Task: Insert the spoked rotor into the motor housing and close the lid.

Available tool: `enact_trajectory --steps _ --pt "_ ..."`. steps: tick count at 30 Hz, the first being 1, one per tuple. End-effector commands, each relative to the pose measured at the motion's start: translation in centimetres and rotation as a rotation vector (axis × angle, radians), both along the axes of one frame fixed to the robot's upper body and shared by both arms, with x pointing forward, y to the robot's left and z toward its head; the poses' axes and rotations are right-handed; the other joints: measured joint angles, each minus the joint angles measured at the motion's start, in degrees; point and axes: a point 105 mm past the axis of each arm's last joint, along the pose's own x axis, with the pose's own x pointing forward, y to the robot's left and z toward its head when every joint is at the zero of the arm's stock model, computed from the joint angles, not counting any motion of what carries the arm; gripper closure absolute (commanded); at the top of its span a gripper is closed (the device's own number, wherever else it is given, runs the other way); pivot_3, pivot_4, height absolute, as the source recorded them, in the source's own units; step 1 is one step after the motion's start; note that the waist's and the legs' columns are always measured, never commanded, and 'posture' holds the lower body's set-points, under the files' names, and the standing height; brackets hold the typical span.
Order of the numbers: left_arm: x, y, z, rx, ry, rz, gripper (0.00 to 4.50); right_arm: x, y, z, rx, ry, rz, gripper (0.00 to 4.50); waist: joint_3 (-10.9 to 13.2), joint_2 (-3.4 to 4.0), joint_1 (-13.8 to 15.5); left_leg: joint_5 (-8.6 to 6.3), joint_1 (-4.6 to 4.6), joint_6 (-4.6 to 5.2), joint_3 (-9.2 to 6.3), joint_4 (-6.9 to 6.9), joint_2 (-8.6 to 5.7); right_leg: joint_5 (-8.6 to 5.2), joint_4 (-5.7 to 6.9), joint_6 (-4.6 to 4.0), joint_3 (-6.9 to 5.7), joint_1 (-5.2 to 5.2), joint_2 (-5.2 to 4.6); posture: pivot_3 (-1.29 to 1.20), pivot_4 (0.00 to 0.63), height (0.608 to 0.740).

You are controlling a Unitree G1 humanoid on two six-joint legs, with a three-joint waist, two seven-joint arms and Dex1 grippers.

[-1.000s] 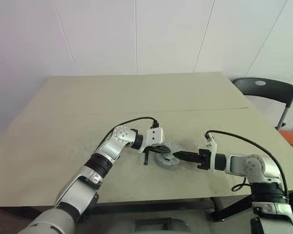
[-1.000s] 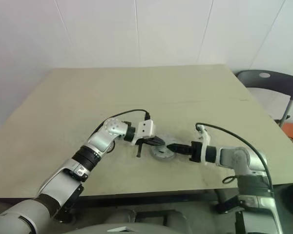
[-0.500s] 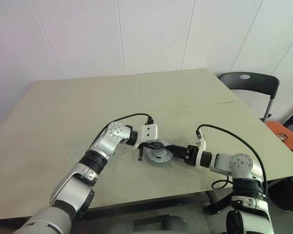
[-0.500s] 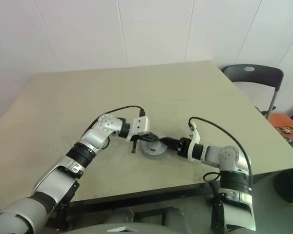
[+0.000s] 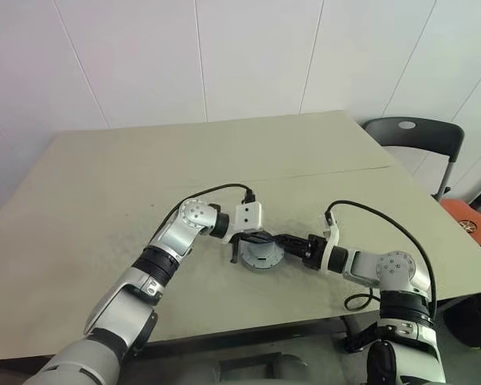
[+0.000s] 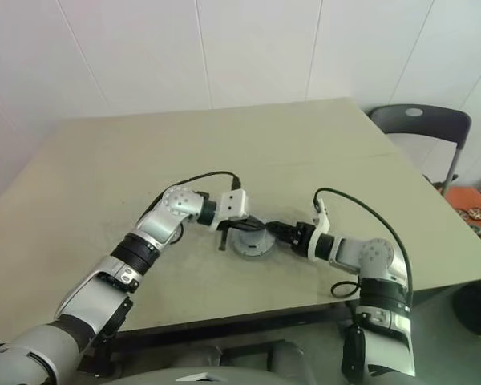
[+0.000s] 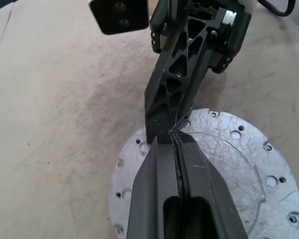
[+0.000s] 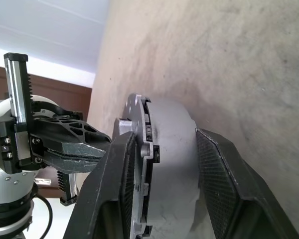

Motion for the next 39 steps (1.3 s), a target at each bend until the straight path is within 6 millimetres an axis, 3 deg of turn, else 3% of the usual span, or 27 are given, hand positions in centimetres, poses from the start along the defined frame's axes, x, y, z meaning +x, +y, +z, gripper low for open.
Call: enact_trajectory --steps 1,4,10,22,29,32,36,39 --pt "-0.6 1.7 -3.8 0.099 0.132 0.053 4.5 1.2 1.6 4.6 0.13 -0.18 0.041 3.0 0.01 0.02 -0.01 0.0 0.0 0.0 0.01 0.0 -0.01 0.0 0.0 0.0 0.0 0.0 -0.01 0.0 0.0 0.74" --pt "0.2 1.6 -2.3 0.001 0.141 0.101 4.5 1.2 1.4 4.4 0.114 -0.186 0.033 3.02 0.08 0.05 0.0 0.0 0.01 0.0 0.01 0.03 -0.02 0.0 0.03 0.0 0.0 0.01 -0.02 0.0 0.0 0.74" --pt "3.8 1.7 2.7 -0.343 0.139 0.341 4.5 1.2 1.3 5.4 0.161 -0.24 0.028 3.02 0.69 0.02 0.02 0.01 -0.05 0.01 0.01 0.06 -0.06 0.0 0.08 0.02 0.0 -0.07 -0.03 0.0 0.0 0.74" --pt "5.7 4.1 4.9 -0.632 0.27 0.59 4.5 2.0 0.6 4.1 0.131 -0.222 -0.047 3.12 0.78 -0.01 0.07 0.11 -0.91 -0.15 0.05 0.11 -0.32 0.06 0.3 -0.03 0.14 -1.03 -0.2 0.0 0.0 0.74" --pt "6.6 6.7 6.2 -0.857 0.474 0.733 4.5 4.5 -1.3 4.2 0.161 -0.239 -0.267 3.12 0.78 -0.01 -0.09 0.16 -0.89 -0.22 0.06 0.13 -0.31 0.06 0.4 -0.04 0.14 -1.05 -0.19 0.0 0.0 0.74" --pt "6.5 7.7 6.3 -0.917 0.526 0.768 3.89 5.0 -1.8 4.4 0.18 -0.242 -0.325 3.12 0.77 0.0 -0.09 0.18 -0.88 -0.26 0.05 0.15 -0.32 0.07 0.43 -0.06 0.14 -1.05 -0.19 0.0 0.0 0.74" --pt "7.0 9.4 6.2 -1.063 0.634 0.855 2.62 5.9 -2.4 4.8 0.227 -0.245 -0.407 3.12 0.77 0.0 -0.13 0.21 -0.88 -0.3 0.05 0.15 -0.32 0.08 0.44 -0.08 0.15 -1.06 -0.19 0.0 0.0 0.74" --pt "6.8 9.6 5.3 -1.095 0.705 0.882 1.62 6.4 -2.8 5.2 0.269 -0.247 -0.464 3.12 0.77 0.01 -0.18 0.24 -0.86 -0.34 0.06 0.18 -0.32 0.12 0.49 -0.13 0.15 -1.06 -0.18 0.0 0.0 0.74"
